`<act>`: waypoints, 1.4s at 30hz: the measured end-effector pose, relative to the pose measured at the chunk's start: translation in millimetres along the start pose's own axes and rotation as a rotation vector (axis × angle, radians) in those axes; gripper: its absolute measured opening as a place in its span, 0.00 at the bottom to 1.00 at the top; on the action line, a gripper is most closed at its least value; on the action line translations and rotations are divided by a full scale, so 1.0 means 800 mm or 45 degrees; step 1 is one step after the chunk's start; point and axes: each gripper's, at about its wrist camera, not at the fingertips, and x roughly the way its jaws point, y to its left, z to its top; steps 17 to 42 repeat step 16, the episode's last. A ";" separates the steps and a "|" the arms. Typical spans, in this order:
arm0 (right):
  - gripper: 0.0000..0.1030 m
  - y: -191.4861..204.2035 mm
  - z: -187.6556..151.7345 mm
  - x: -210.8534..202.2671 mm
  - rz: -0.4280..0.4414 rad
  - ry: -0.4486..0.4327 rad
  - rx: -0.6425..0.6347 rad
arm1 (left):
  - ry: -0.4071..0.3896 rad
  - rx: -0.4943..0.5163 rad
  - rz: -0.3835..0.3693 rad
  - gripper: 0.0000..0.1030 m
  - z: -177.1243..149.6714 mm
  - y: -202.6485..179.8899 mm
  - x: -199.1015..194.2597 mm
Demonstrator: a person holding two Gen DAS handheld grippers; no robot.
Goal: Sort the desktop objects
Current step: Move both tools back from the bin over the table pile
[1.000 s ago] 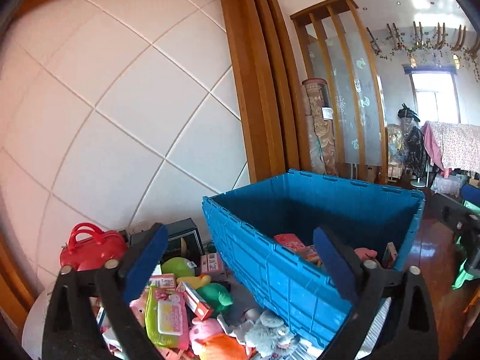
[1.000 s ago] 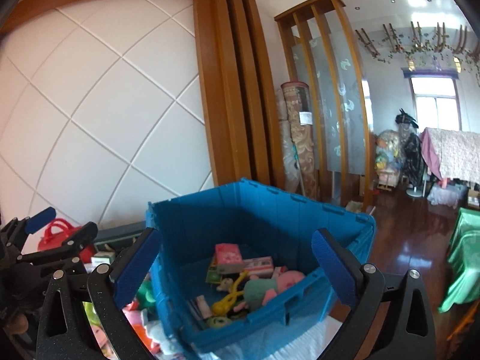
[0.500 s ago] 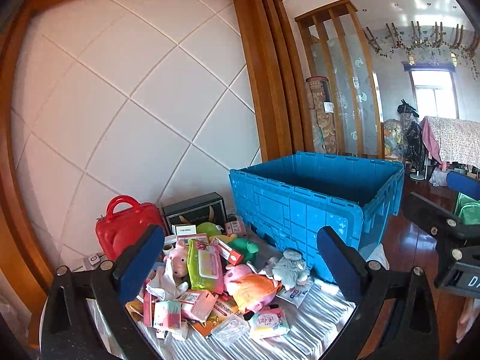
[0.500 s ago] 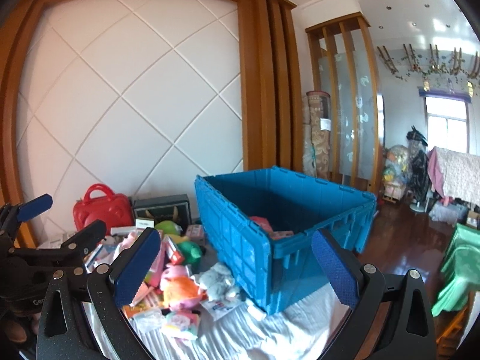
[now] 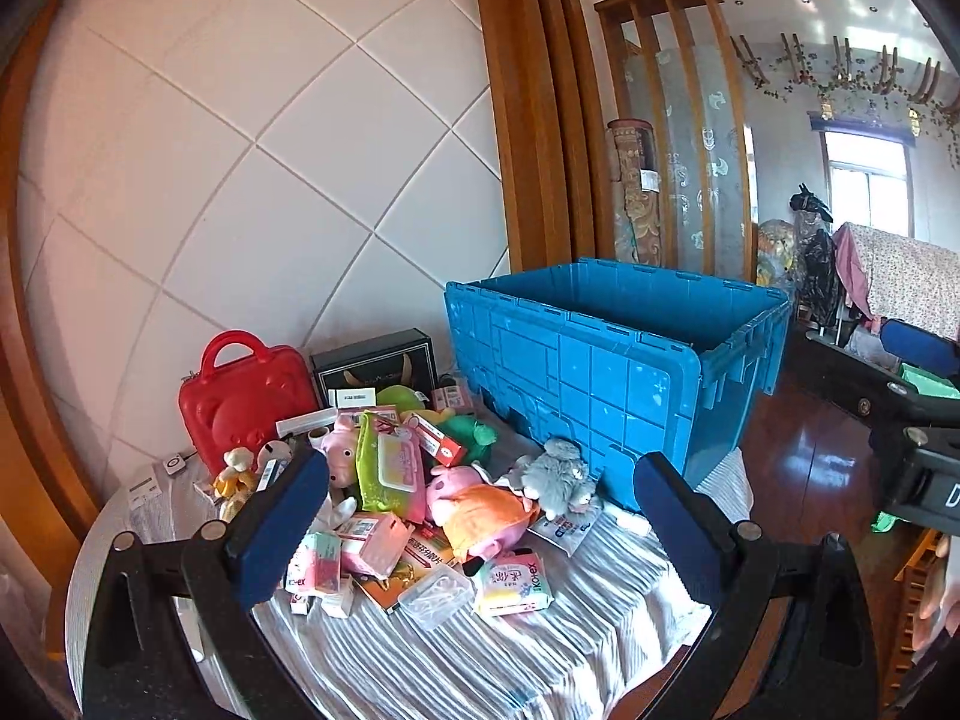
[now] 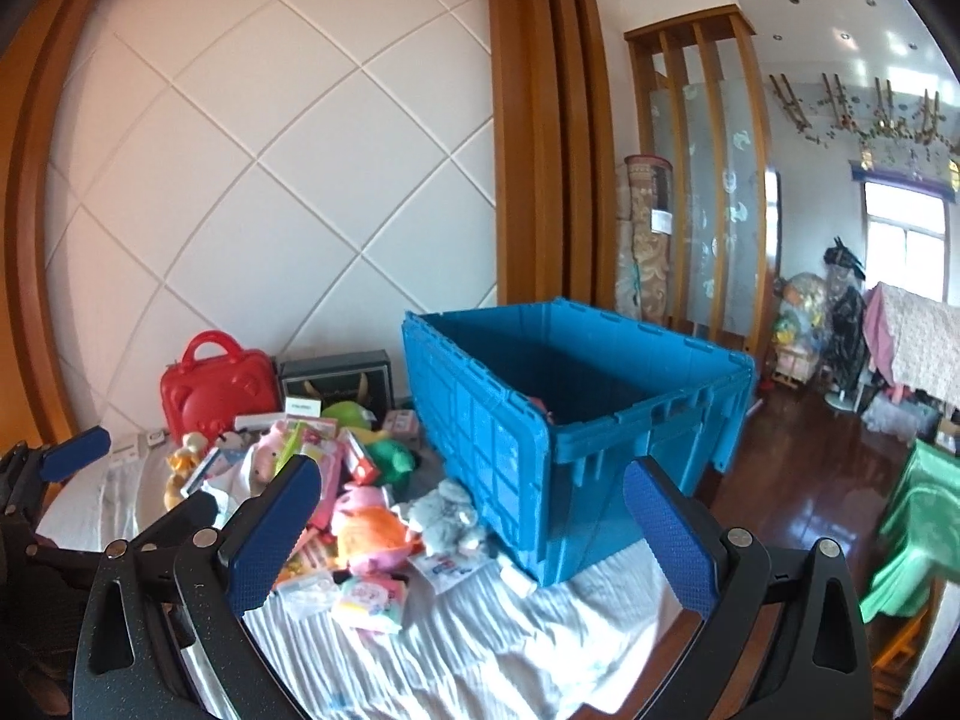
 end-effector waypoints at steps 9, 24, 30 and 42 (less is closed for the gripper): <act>1.00 -0.016 0.008 -0.018 -0.001 -0.036 0.012 | -0.076 -0.007 -0.029 1.00 0.010 -0.006 -0.028; 1.00 -0.016 0.015 -0.030 0.026 -0.075 -0.001 | -0.124 -0.004 0.003 1.00 0.016 -0.015 -0.049; 1.00 -0.016 0.015 -0.030 0.026 -0.075 -0.001 | -0.124 -0.004 0.003 1.00 0.016 -0.015 -0.049; 1.00 -0.016 0.015 -0.030 0.026 -0.075 -0.001 | -0.124 -0.004 0.003 1.00 0.016 -0.015 -0.049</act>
